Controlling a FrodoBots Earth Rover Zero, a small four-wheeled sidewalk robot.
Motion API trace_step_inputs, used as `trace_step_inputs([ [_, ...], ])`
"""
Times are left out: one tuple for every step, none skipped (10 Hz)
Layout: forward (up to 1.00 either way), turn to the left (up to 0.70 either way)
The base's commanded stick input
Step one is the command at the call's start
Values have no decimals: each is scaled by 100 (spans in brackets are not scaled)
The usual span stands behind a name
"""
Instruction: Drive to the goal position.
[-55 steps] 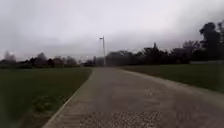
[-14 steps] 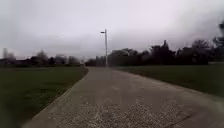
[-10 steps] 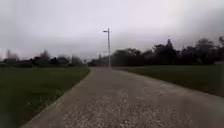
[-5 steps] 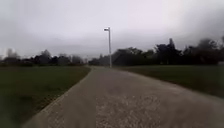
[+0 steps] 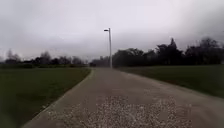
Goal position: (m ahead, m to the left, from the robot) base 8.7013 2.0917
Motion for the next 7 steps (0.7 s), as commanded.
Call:
trace_step_inputs([
  [82,0],
  [82,0],
  [83,0],
  [84,0],
  [85,0],
  [85,0],
  [85,0],
])
